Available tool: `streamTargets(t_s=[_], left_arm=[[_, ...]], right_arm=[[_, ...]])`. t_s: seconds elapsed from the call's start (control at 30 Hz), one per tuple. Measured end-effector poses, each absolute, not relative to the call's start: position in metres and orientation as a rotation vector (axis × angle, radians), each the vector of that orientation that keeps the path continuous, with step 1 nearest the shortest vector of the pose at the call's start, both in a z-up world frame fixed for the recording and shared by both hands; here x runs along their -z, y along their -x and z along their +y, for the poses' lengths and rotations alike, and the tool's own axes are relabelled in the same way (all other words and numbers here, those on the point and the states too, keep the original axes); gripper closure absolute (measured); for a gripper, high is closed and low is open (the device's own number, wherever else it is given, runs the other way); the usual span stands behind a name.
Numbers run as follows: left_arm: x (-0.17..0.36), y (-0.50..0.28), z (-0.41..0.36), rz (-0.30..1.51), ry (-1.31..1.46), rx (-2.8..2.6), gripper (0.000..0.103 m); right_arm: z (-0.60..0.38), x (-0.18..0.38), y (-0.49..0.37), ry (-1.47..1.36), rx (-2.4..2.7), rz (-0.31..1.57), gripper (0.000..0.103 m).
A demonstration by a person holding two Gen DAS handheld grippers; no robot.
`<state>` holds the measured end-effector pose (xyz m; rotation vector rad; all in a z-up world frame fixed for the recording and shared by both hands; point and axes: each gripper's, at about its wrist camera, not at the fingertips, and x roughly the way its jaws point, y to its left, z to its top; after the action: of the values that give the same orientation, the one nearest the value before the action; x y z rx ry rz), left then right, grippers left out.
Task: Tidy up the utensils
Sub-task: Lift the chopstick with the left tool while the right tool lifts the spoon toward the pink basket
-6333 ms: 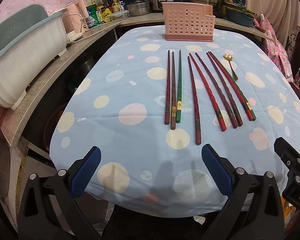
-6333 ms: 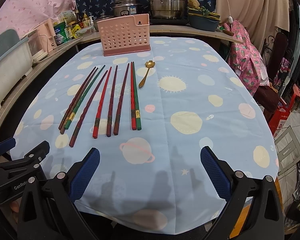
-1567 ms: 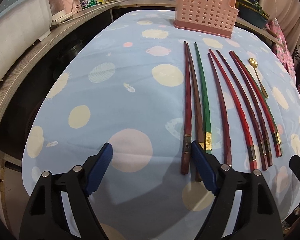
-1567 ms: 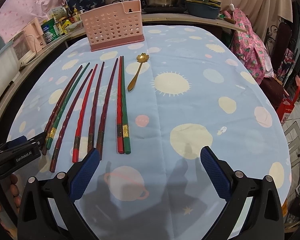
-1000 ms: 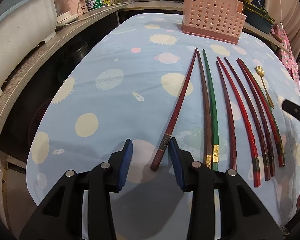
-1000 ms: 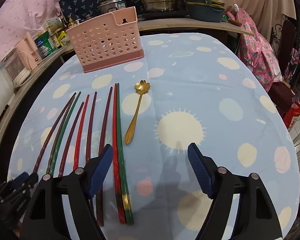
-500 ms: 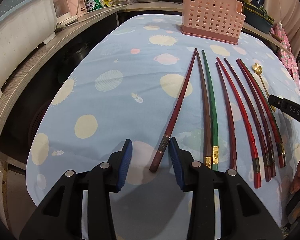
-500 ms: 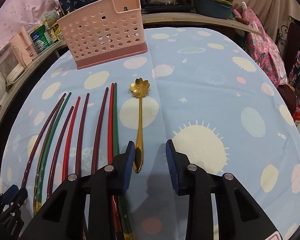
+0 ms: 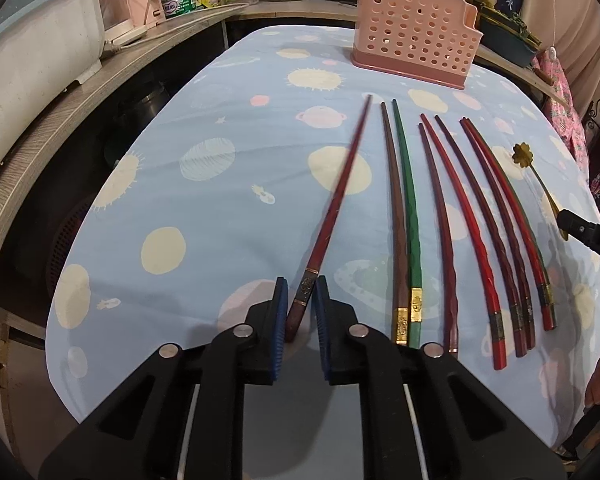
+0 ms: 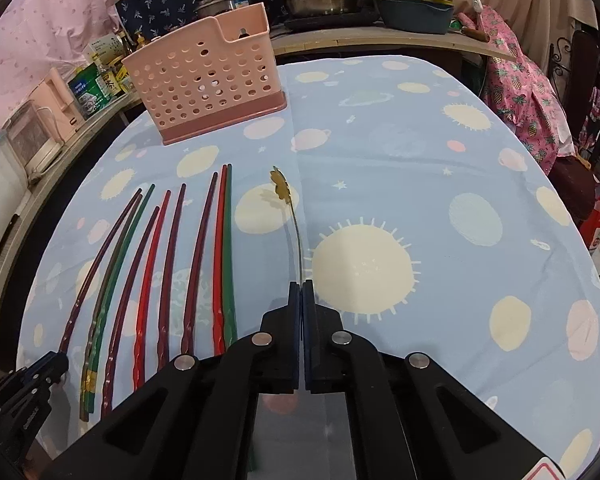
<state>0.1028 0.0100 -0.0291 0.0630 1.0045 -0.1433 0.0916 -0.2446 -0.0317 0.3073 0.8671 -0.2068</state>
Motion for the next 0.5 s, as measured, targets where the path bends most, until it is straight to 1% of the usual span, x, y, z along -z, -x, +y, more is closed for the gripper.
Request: streamTargets(t_s=[0.1, 0.27, 0.5], left_arm=[[0.023, -0.100, 0.013, 0.997, -0.054, 0.149, 0.096], [0.004, -0.095, 0.023, 0.988, -0.008, 0.164, 0.096], [-0.043, -0.098, 0.032, 0.907, 0.027, 0.179, 0.096]], right_arm=[[-0.248, 0.019, -0.082, -0.311, 0.202, 0.846, 0.102], [-0.254, -0.008, -0.069, -0.310, 0.199, 0.800, 0.102], [-0.264, -0.045, -0.062, -0.307, 0.203, 0.729, 0.102]])
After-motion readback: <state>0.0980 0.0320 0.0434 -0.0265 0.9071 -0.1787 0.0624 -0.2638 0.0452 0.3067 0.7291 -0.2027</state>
